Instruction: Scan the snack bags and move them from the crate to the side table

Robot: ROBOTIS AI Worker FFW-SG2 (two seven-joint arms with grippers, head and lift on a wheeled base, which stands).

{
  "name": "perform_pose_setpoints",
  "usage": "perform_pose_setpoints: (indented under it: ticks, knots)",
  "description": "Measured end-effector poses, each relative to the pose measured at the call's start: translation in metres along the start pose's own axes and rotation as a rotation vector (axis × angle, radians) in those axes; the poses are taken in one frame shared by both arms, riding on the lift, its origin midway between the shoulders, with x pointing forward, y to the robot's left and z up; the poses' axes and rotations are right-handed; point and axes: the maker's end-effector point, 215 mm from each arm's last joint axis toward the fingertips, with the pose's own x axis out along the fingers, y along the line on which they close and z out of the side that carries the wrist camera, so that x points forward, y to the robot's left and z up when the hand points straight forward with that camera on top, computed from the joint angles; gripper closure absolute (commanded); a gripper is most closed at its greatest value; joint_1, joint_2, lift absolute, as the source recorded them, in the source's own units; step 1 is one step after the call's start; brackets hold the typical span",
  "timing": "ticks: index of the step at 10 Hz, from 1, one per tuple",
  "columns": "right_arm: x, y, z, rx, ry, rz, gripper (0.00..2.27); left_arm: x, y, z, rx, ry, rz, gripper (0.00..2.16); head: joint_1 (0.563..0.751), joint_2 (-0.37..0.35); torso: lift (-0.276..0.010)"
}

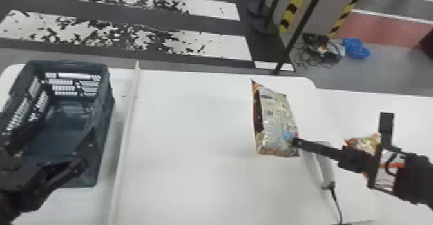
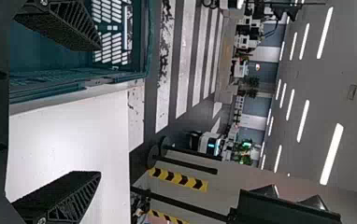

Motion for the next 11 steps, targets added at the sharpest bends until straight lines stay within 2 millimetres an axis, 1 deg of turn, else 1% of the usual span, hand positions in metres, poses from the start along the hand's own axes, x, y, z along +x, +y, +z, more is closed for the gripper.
perform_pose_setpoints:
  ticks: [1,2,3,5,6,7,8,9,11]
  knots:
    - [-0.011,-0.027,0.037,0.001,-0.095,-0.085,2.23,-0.001,0.000,-0.001,0.001,0.001,-0.001,0.04,0.695,-0.309,-0.087]
    - [-0.025,-0.061,0.071,0.024,-0.199,-0.172,2.23,-0.001,0.000,-0.003,0.002,0.005,-0.001,0.04,0.695,-0.350,-0.087]
    - [-0.039,-0.096,0.099,0.046,-0.294,-0.263,2.23,-0.001,0.000,-0.007,0.001,0.011,-0.001,0.04,0.695,-0.350,-0.087]
    - [-0.075,-0.160,0.141,0.037,-0.454,-0.452,2.23,-0.002,0.001,-0.014,0.000,0.020,-0.001,0.04,0.695,-0.350,-0.087]
    - [-0.093,-0.188,0.154,0.018,-0.521,-0.552,2.24,-0.002,0.001,-0.016,0.000,0.023,-0.002,0.04,0.695,-0.350,-0.087]
    - [-0.108,-0.213,0.159,-0.008,-0.569,-0.652,2.24,-0.002,0.000,-0.016,0.002,0.024,-0.004,0.04,0.695,-0.350,-0.087]
    - [-0.117,-0.233,0.156,-0.040,-0.588,-0.743,2.24,-0.002,-0.001,-0.015,0.005,0.023,-0.006,0.04,0.695,-0.350,-0.087]
    - [-0.119,-0.251,0.143,-0.063,-0.569,-0.831,2.24,-0.003,-0.001,-0.013,0.006,0.019,-0.007,0.04,0.695,-0.350,-0.087]
    - [-0.114,-0.282,0.098,-0.060,-0.466,-0.971,2.24,-0.005,-0.005,-0.007,0.007,-0.001,-0.014,0.04,0.695,-0.350,-0.087]
